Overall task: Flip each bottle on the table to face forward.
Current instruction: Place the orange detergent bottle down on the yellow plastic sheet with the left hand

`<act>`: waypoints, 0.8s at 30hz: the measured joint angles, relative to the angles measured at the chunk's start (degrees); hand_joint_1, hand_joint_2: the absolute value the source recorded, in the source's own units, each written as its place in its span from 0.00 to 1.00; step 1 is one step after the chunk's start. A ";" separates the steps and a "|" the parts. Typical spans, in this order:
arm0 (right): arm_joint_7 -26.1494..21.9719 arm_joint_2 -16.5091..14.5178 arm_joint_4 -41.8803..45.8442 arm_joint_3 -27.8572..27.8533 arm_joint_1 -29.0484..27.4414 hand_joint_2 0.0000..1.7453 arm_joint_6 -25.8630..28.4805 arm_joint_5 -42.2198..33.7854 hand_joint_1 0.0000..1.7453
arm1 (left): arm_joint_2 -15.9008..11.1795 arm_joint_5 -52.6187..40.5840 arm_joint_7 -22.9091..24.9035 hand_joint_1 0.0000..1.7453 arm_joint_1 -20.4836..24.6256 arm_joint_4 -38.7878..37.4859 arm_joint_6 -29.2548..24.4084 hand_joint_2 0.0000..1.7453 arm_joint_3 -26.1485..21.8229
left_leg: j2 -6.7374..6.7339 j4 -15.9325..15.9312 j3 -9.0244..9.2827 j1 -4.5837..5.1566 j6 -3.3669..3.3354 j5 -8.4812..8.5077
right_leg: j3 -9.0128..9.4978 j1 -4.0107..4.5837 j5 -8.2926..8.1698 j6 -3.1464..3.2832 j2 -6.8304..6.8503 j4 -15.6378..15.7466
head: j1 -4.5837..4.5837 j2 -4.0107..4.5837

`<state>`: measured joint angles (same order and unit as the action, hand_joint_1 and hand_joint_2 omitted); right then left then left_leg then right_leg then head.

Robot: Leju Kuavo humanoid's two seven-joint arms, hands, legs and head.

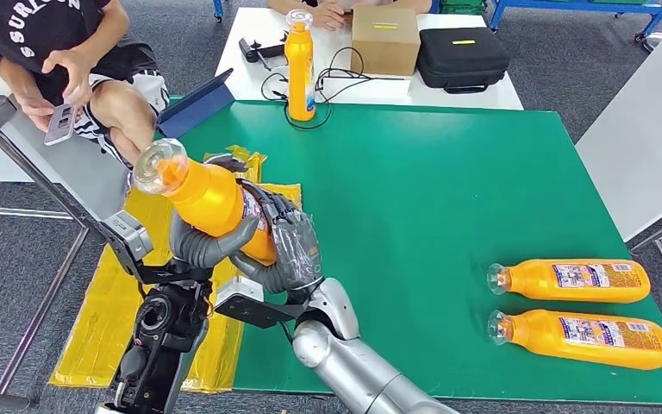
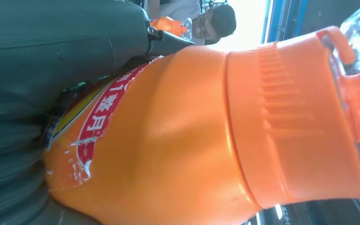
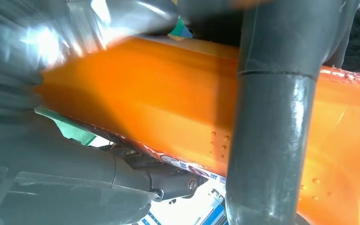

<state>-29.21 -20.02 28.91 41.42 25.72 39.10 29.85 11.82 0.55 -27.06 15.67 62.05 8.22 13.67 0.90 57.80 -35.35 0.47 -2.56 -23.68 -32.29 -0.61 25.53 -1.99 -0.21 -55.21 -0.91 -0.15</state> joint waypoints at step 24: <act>-4.25 7.08 20.81 -7.76 -7.74 1.00 -15.84 -36.81 0.00 | -1.04 1.44 -0.96 1.00 0.22 -0.26 -8.46 1.00 -1.61 | 0.22 0.00 -0.04 0.03 -0.01 0.00 | 0.03 -0.02 0.00 0.00 0.13 0.03 | -0.01 -0.01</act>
<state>-33.46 -12.94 49.71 33.66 17.98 23.26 -6.96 10.79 1.99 -28.03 15.89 61.80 -0.24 12.06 1.13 57.80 -35.39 0.50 -2.57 -23.68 -32.27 -0.63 25.53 -2.00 -0.08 -55.19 -0.91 -0.16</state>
